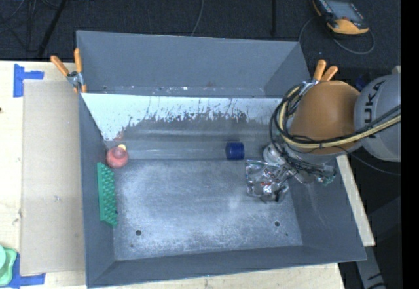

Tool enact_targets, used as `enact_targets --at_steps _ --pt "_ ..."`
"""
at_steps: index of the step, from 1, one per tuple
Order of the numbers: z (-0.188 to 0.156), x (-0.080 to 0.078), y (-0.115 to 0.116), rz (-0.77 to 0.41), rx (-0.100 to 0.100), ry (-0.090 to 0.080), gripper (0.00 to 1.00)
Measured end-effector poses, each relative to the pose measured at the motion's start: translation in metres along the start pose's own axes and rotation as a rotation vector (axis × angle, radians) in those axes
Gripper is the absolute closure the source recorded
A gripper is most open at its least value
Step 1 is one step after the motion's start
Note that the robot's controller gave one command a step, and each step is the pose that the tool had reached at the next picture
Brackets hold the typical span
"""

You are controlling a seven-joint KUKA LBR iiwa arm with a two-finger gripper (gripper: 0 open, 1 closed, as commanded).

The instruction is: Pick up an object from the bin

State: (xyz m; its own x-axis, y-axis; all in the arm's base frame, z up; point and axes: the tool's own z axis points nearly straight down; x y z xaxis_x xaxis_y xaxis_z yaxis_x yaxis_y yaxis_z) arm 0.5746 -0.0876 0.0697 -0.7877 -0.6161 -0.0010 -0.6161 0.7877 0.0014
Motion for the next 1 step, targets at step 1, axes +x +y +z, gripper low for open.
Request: enact_targets --at_steps 1 --pt "-0.1402 0.0359 -0.0306 -0.073 0.009 -0.004 1.0"
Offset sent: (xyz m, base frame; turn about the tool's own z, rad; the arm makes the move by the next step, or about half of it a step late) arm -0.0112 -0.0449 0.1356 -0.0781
